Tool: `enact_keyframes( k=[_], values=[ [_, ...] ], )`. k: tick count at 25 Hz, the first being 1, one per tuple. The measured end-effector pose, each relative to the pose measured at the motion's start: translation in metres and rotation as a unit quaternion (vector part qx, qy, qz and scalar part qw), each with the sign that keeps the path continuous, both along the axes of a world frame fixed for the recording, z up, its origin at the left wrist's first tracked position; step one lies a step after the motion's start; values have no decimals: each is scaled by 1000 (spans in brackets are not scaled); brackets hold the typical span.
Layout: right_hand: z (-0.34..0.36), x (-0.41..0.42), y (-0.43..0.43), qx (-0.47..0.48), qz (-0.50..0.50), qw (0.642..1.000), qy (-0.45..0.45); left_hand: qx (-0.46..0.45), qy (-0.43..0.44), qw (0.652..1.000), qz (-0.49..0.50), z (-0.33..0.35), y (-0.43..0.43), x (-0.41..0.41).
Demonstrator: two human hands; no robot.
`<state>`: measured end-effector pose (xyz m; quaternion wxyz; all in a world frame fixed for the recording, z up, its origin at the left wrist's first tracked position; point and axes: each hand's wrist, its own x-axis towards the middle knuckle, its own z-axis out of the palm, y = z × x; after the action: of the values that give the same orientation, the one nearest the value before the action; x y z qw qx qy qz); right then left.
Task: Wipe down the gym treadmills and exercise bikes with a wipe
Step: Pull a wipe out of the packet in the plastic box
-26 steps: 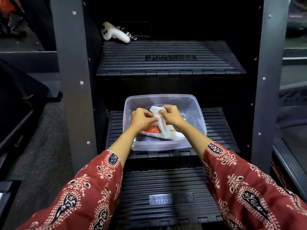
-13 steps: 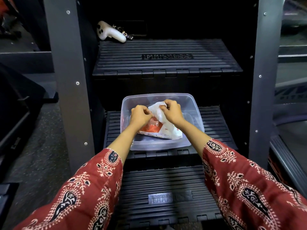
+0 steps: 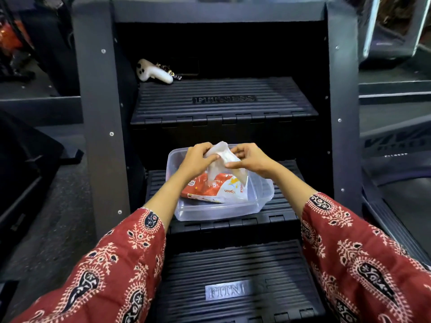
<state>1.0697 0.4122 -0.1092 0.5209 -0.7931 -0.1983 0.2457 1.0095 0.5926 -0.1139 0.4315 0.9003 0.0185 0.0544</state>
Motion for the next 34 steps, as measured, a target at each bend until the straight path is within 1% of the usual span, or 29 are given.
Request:
enact_keyframes(
  k=[2,4,6,8,10,13,15,17,19,22,24,27,29,30,32,33,34],
  values=[
    [13,1,-15,2,-16,1000,2,-3,-11,1000,1,13,-2,0],
    [24,-1,-23,46,-61,997,2,-28,-15,999,10,26,-7,-1],
    [32,-4,-27,87,-105,991,2,-86,-17,996,35,34,-13,-3],
    [43,-10,-31,103,-116,988,-1,-146,-12,987,63,38,-19,-5],
    [51,-15,-34,87,-116,989,-17,-187,-3,978,90,41,-23,-6],
    [56,-13,-39,42,-149,987,-52,-182,-16,978,101,46,-25,-7],
    [58,-10,-44,31,-177,982,-58,-180,-35,979,89,50,-27,-9],
    [59,-9,-47,33,-192,979,-60,-212,-47,973,73,55,-30,-12],
    [60,-8,-47,34,-202,976,-67,-233,-29,970,61,58,-32,-17],
    [64,-11,-44,38,-189,977,-87,-229,3,972,48,58,-36,-25],
    [69,-15,-43,36,-164,981,-91,-194,-4,980,53,58,-38,-27],
    [75,-20,-42,3,-124,989,-80,-121,-22,984,126,58,-38,-27],
    [77,-21,-44,-20,-95,994,-57,-73,-22,985,157,56,-37,-27],
    [79,-22,-44,-30,-89,995,-41,-65,-21,985,161,54,-38,-28],
    [81,-26,-44,-35,-93,995,-2,-78,-19,984,160,53,-40,-32],
    [82,-28,-43,-27,-92,995,16,-89,-26,985,143,54,-41,-33],
    [83,-30,-43,-17,-84,996,32,-101,-36,989,103,56,-42,-35]
  ],
)
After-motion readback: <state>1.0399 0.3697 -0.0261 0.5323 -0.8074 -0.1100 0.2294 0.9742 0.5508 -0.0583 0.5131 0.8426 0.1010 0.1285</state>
